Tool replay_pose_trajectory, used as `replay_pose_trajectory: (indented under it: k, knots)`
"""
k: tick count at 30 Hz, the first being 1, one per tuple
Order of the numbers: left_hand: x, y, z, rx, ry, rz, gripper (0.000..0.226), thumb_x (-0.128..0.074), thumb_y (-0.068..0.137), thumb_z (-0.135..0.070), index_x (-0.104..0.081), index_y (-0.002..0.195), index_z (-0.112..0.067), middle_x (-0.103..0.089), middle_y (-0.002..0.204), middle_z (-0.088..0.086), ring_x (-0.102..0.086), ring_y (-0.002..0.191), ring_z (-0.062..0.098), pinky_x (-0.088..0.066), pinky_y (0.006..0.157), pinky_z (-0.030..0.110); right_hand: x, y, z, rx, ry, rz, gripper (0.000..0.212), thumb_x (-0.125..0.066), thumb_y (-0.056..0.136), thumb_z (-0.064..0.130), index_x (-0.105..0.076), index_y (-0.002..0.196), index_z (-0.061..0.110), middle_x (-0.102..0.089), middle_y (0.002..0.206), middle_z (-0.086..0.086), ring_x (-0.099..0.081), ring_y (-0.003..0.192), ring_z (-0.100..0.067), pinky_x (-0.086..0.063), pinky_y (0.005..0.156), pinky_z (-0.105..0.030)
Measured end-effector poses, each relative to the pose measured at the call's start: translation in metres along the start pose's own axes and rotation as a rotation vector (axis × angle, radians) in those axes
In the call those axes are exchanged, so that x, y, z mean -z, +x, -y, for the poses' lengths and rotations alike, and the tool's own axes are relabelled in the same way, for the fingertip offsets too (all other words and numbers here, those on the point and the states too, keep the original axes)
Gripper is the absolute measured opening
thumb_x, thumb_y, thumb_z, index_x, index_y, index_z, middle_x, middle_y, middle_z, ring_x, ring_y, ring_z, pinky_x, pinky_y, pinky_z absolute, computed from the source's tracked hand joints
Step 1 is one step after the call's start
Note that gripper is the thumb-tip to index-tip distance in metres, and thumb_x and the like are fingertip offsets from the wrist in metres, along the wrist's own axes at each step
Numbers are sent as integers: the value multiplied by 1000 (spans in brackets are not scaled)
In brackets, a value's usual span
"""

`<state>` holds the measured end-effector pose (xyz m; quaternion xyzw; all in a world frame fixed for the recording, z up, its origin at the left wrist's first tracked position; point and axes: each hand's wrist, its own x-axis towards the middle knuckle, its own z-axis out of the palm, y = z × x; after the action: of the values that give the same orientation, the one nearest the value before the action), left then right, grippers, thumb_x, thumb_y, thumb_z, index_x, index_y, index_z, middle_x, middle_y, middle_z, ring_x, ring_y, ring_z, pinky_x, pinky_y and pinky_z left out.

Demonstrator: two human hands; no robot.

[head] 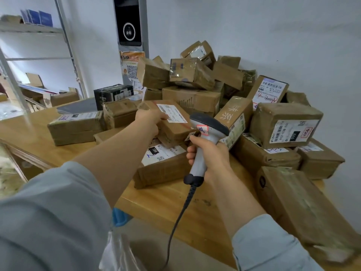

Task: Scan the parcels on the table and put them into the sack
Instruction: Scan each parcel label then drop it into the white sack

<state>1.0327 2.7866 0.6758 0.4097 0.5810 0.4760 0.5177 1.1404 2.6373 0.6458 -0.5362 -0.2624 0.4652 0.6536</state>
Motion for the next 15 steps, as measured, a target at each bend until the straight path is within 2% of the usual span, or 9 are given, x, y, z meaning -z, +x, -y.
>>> replay_pose_trajectory:
  k: [4, 8, 11, 13, 15]
  knots:
    - [15, -20, -8, -68, -91, 19, 63, -81, 71, -5, -44, 121, -10, -59, 98, 10, -62, 83, 24, -59, 72, 42, 1, -16, 2, 18, 8, 34, 13, -71, 83, 10, -62, 76, 4, -61, 56, -8, -55, 46, -16, -48, 48, -27]
    - [51, -47, -24, -66, -42, 92, 48, -80, 73, -10, -47, 108, -9, -62, 90, 8, -62, 73, 21, -54, 53, 38, -2, -36, 2, 55, -49, 81, 12, -71, 84, 11, -63, 76, 5, -60, 56, -7, -54, 46, -16, -46, 48, -26]
    - [89, -63, -38, -94, 78, 119, 49, -84, 68, -18, -54, 105, -9, -67, 92, 8, -66, 80, 24, -55, 58, 40, -8, -57, -3, 74, -145, 146, 12, -72, 83, 14, -65, 81, 5, -61, 56, -6, -53, 47, -16, -47, 47, -25]
    - [116, -73, -46, -170, 197, 88, 59, -86, 65, -21, -54, 114, -12, -66, 101, 8, -64, 90, 26, -55, 64, 41, -16, -72, -9, 79, -205, 196, 12, -73, 82, 15, -65, 84, 7, -61, 59, -6, -54, 50, -15, -48, 48, -26]
    - [141, -82, -50, -253, 304, 47, 67, -86, 66, -21, -49, 123, -21, -60, 106, 7, -61, 91, 27, -54, 62, 38, -28, -86, -17, 84, -265, 233, 13, -74, 82, 16, -63, 86, 10, -62, 61, -5, -55, 50, -15, -48, 50, -26]
